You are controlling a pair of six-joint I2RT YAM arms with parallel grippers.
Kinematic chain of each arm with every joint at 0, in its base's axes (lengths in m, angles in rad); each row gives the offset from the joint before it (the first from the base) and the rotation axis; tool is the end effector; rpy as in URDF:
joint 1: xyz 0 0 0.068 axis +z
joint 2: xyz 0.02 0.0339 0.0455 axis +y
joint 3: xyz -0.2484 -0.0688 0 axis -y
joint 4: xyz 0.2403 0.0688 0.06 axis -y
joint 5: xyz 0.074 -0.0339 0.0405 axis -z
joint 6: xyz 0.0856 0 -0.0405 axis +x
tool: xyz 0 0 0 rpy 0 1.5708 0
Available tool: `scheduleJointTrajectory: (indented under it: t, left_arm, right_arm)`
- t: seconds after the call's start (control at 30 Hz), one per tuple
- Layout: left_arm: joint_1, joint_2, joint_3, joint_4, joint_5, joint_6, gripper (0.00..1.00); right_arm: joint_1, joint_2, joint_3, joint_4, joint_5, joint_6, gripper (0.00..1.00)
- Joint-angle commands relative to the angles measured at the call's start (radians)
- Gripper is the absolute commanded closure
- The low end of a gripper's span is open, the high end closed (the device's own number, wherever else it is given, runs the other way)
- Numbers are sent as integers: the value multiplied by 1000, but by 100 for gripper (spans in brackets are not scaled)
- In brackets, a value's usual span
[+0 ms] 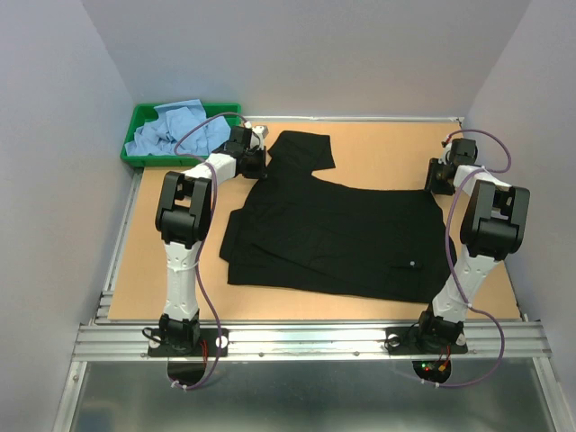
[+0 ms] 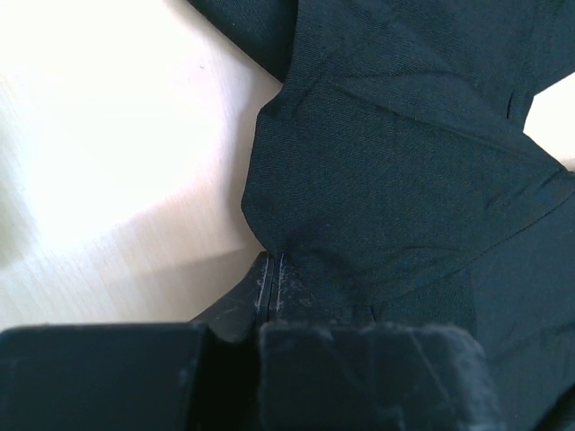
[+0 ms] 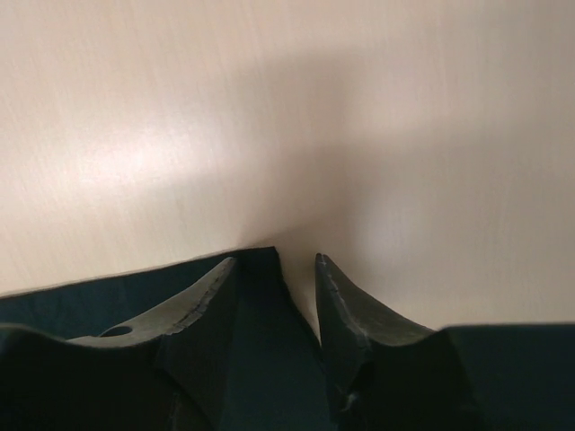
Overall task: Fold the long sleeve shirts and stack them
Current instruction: Fold the shirt
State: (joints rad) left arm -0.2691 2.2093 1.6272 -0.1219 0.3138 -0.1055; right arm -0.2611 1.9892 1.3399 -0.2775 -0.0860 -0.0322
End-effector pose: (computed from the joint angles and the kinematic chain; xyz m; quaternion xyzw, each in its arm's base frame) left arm 0.4945 -0.1638 0.1304 0.1386 0.8880 -0.2166 0.3811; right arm 0.4311 -0.1076 0.1156 0.0947 0.9431 -0.0059 0.3187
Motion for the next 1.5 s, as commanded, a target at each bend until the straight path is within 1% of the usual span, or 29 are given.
scheduleJointTrajectory:
  t: [0.0,0.07,0.17,0.23,0.3,0.37,0.47,0.53,0.6,0.63,0.67,0.7,0.93,1.13,1.33,1.47]
  left_arm:
    - [-7,-62,16,19,-4,-8,100]
    - [-9,-59,19,25,-4,-8,100]
    - [-9,-54,20,22,-7,-5,100]
    - [-9,-56,20,24,-9,-3,100]
    - [-9,-59,19,24,-15,-2,100]
    - [-9,-57,19,24,-21,1,100]
    - [-9,-57,25,24,-27,12,100]
    - [-9,-63,28,24,-36,20,100]
    - [-9,-75,31,24,-44,32,100]
    - [-9,-79,34,25,-50,35,100]
    - [-9,-85,36,25,-58,36,100]
    - [-9,-88,37,27,-62,41,100]
    - [-9,-154,11,47,-100,47,100]
    - [-9,-229,-38,85,-120,50,100]
    - [-9,-299,-121,91,-122,43,100]
    - [-9,-356,-199,94,-159,32,100]
  right_arm:
    - [-6,17,58,37,-55,-63,56]
    - [-6,31,54,37,-76,-71,57]
    - [-6,30,41,35,-126,-74,63]
    - [-6,25,32,37,-144,-77,64]
    - [-6,19,24,35,-150,-80,68]
    - [-6,11,16,37,-149,-84,75]
    - [-6,5,21,35,-140,-89,77]
    - [-6,-4,27,35,-130,-87,86]
    - [-6,-16,39,35,-127,-86,87]
    - [-6,-21,45,35,-115,-84,92]
    - [-6,-24,48,35,-113,-84,98]
    - [-6,-33,57,38,-110,-86,99]
    - [-6,-92,67,38,-80,-72,100]
    - [-6,-164,28,60,-58,-38,99]
    - [-6,-236,-85,86,-70,83,100]
    - [-6,-334,-203,119,-51,167,99]
